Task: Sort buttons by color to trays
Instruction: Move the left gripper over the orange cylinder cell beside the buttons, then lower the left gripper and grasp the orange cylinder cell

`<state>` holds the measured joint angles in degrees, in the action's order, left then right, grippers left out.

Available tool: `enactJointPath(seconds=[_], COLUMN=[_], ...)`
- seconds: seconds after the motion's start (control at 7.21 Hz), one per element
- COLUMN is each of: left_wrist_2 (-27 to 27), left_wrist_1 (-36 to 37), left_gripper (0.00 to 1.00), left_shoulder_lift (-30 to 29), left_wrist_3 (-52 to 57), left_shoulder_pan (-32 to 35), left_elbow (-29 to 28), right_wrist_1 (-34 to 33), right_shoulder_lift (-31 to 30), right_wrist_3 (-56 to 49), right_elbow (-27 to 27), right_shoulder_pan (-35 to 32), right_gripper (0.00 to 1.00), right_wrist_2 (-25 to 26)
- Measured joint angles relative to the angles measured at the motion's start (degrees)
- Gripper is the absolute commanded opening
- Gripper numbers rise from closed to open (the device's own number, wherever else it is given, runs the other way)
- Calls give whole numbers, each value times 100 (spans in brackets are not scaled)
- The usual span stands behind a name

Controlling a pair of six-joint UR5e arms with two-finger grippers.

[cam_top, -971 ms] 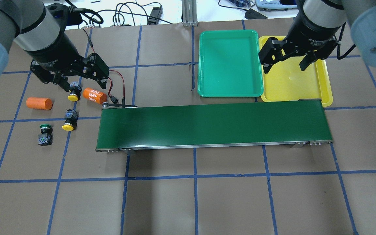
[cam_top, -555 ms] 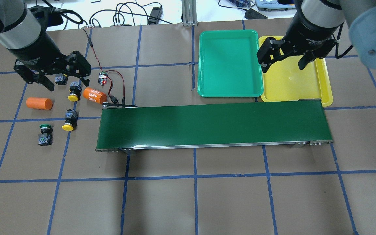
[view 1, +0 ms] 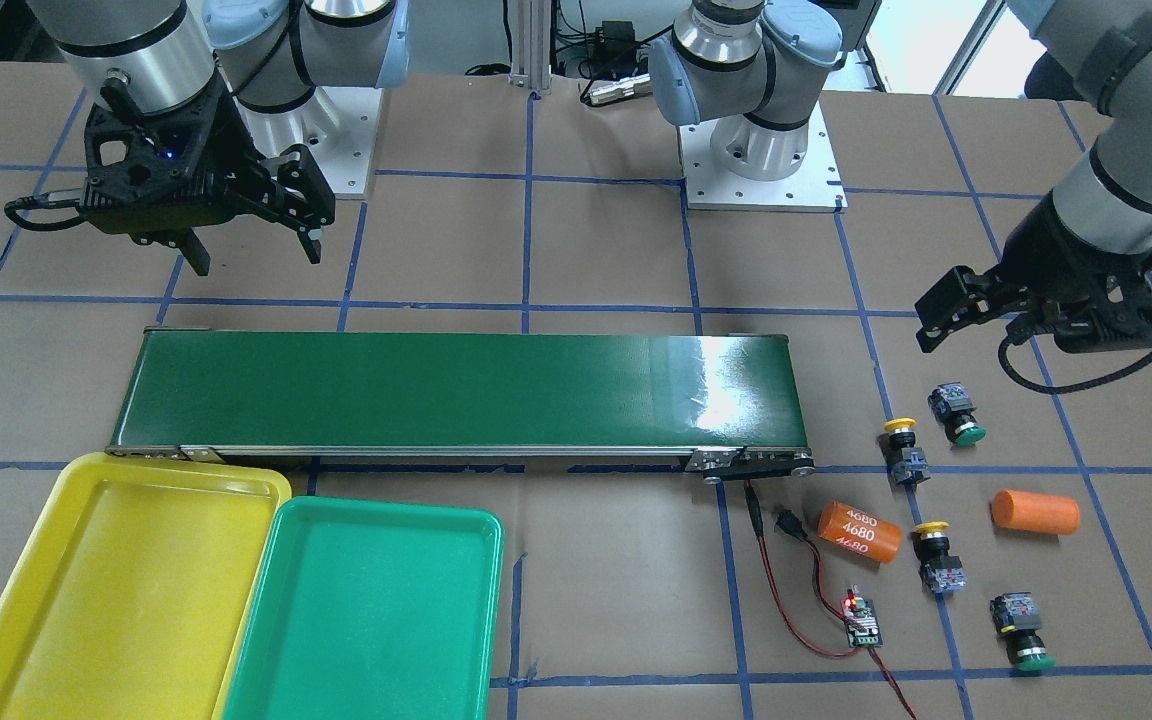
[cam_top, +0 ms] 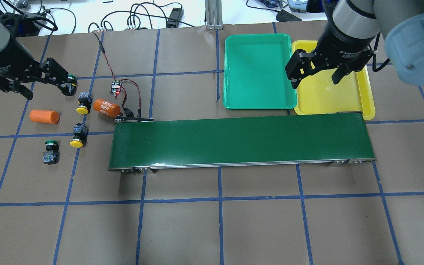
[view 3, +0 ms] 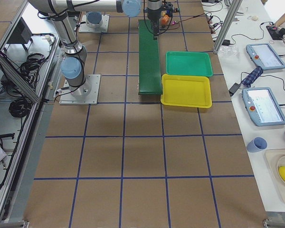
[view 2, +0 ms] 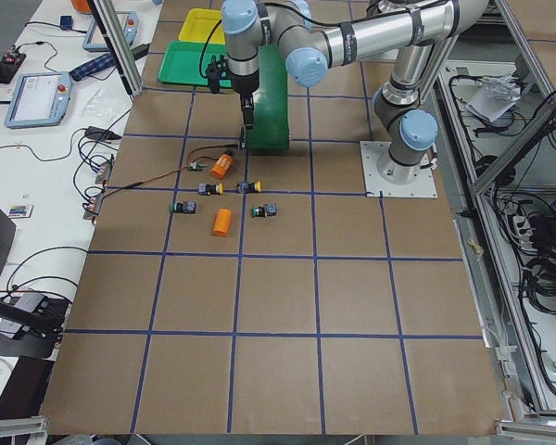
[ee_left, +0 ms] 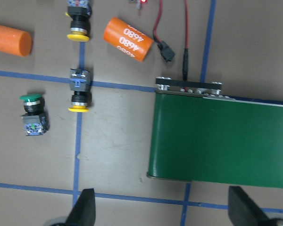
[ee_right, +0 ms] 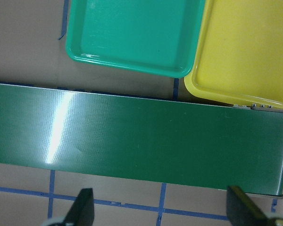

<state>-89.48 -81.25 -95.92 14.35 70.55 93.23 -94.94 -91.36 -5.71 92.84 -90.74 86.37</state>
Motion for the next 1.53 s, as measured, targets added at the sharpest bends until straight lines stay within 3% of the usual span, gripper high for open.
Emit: enactJointPath(seconds=[0.69,0.97,1.53], left_wrist_2=[28,-2,-48], left_wrist_1=[1521,2036,2341], left_gripper=[100,100,100], left_shoulder_lift=[-1177,-1585,-2184], left_wrist_3=[2300,2589,2834], left_shoulder_pan=[-876,-985,-1169], left_elbow=[123,88,-95], right_wrist_1=[-10,16,68], right_shoulder_lift=[-181,-302,-408], right_wrist_3=[15,-3,-112], right_elbow=[-15,-14,47], right_shoulder_pan=[-33,-49,-65], right_gripper=[100,100,100], right_wrist_2=[-3,-8,67])
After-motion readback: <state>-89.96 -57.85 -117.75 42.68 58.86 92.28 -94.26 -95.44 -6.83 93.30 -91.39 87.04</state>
